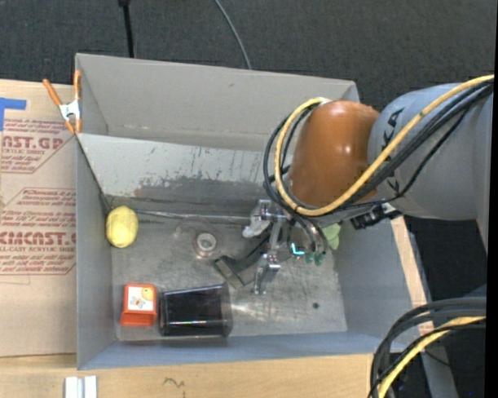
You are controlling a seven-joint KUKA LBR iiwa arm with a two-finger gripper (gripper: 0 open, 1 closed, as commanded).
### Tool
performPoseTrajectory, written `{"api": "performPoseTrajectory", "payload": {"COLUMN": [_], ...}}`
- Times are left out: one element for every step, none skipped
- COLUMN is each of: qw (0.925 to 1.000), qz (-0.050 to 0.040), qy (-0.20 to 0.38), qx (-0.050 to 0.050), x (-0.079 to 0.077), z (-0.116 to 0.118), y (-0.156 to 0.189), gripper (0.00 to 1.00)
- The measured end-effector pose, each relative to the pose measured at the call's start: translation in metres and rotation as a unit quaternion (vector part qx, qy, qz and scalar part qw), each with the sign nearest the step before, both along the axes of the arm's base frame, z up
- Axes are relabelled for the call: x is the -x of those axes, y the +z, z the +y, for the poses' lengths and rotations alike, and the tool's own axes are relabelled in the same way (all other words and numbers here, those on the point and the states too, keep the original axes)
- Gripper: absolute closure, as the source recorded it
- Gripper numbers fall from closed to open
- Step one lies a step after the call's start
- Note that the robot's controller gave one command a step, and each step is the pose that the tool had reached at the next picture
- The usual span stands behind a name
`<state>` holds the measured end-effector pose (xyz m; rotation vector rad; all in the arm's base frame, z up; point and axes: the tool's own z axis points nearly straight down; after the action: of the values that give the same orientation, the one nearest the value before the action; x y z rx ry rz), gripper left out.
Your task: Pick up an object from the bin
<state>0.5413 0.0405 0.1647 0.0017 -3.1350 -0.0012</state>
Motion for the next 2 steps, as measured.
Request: {"api": "performPoseTrajectory", "payload": {"qw": [1.0,0.9986], "qz": [-0.0039,-0.0064], "qy": [0.0,0.052], "qx": [0.0,0.0], "x": [-0.002,-0.023], "z": [0.0,-0.017], "y": [0.004,-0.036], "gripper": [0.0,0.0]}}
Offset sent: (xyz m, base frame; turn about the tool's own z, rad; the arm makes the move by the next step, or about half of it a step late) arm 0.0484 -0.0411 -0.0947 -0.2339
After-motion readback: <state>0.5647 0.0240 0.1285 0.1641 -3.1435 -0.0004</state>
